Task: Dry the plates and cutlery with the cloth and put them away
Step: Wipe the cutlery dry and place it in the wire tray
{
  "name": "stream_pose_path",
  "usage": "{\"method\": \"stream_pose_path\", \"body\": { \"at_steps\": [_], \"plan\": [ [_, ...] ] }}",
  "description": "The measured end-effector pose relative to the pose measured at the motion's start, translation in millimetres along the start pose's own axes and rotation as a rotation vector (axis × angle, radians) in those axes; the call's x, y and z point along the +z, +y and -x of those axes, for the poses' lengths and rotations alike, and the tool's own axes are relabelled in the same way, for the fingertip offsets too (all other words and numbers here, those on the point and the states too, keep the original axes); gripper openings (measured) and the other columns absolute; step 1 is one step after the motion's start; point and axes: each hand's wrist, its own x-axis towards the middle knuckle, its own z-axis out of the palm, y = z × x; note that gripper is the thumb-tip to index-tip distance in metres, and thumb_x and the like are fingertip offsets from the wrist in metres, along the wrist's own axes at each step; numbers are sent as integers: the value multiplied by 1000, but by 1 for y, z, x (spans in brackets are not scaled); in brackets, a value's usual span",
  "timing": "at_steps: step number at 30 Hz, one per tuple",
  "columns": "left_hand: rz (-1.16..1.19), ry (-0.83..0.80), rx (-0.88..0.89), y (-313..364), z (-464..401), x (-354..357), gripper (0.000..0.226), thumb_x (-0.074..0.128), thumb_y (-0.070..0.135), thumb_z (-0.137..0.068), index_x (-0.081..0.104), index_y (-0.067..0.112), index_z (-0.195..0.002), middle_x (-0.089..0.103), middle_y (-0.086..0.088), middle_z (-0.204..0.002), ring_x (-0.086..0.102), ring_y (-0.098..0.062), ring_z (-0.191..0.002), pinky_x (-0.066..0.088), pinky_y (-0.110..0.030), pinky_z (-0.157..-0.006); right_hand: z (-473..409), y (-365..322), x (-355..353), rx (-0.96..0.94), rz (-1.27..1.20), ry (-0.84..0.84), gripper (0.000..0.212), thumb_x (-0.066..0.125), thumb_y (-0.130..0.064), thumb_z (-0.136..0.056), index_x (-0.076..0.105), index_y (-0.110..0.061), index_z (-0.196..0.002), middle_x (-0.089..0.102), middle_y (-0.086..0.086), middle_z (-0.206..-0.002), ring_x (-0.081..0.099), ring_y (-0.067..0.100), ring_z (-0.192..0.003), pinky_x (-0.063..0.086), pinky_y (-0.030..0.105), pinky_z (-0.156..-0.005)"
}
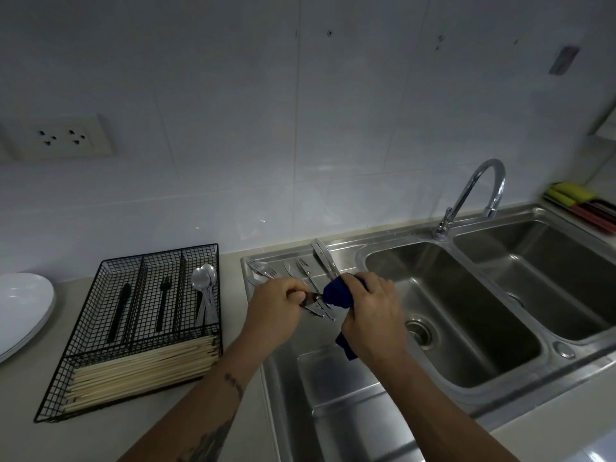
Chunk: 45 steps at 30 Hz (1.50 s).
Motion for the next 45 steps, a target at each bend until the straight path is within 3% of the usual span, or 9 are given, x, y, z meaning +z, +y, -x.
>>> {"method": "stream_pose_path", "body": {
  "at_steps": [3, 6, 9, 13, 23, 26, 31, 38, 45],
  "plan": [
    [101, 0, -116, 4, -3, 6, 22, 57, 7, -93, 74, 21, -92, 67, 9, -87, 61, -6, -82, 49, -20, -72, 10, -12, 4, -101, 37, -29, 74, 76, -7, -58, 56, -10, -129, 54, 14, -130, 43, 41, -128, 30, 56, -111],
    [329, -71, -294, 1, -7, 1, 26, 55, 6, -95, 72, 23, -84, 69, -1, -85, 64, -12, -76, 54, -28, -75, 19, 3, 7, -183, 78, -78, 90, 82, -9, -56, 46, -10, -138, 45, 15, -141, 32, 41, -136, 23, 57, -113],
    [409, -131, -368, -4, -6, -5, 22, 54, 2, -95, 73, 13, -92, 65, -4, -79, 60, -11, -66, 47, -17, -56, 19, 27, 3, -90, 101, -104, 82, 77, -7, -61, 46, -11, -137, 46, 15, -140, 30, 41, -137, 31, 61, -108],
    [408, -155, -412, -1, -9, 1, 18, 56, 5, -95, 73, 11, -96, 66, -6, -78, 61, -14, -70, 48, -25, -63, 23, 7, 5, -156, 21, -144, 71, 61, -14, -75, 40, -11, -142, 38, 13, -147, 25, 37, -141, 26, 56, -113],
    [568, -208, -565, -25, -5, -15, 17, 53, 1, -96, 70, 5, -95, 63, -9, -78, 55, -12, -62, 44, -24, -56, 20, 18, 6, -165, 93, -255, 71, 64, -19, -64, 49, -18, -133, 52, 6, -123, 46, 30, -115, 35, 52, -105],
    [762, -139, -644, -29, -8, -23, 15, 56, 6, -95, 68, 1, -104, 64, -8, -78, 57, -12, -62, 49, -23, -55, 14, 8, 8, -182, 106, -246, 69, 70, -21, -60, 52, -19, -127, 54, 6, -111, 49, 27, -99, 45, 43, -88],
    [1101, -54, -625, -25, 5, -23, 16, 60, 9, -94, 65, 1, -105, 70, -10, -80, 68, -21, -79, 56, -34, -76, 10, -11, 20, -122, 73, -199, 67, 74, -15, -60, 56, -13, -125, 56, 10, -106, 50, 27, -91, 47, 41, -78],
    [1134, 282, -683, -38, 6, -11, 11, 57, 8, -97, 62, -1, -95, 68, -13, -78, 68, -22, -76, 60, -32, -70, 20, -40, 32, -187, 78, -290, 93, 84, -25, -43, 53, -12, -129, 57, 11, -114, 54, 29, -96, 50, 40, -79],
    [968, 483, -668, -88, -5, -59, 18, 55, 15, -98, 63, 3, -88, 65, -9, -72, 66, -19, -66, 59, -36, -69, 11, -43, 47, -240, 36, -310, 91, 85, -15, -37, 59, -9, -124, 60, 12, -109, 58, 31, -92, 54, 42, -75]
  ]
}}
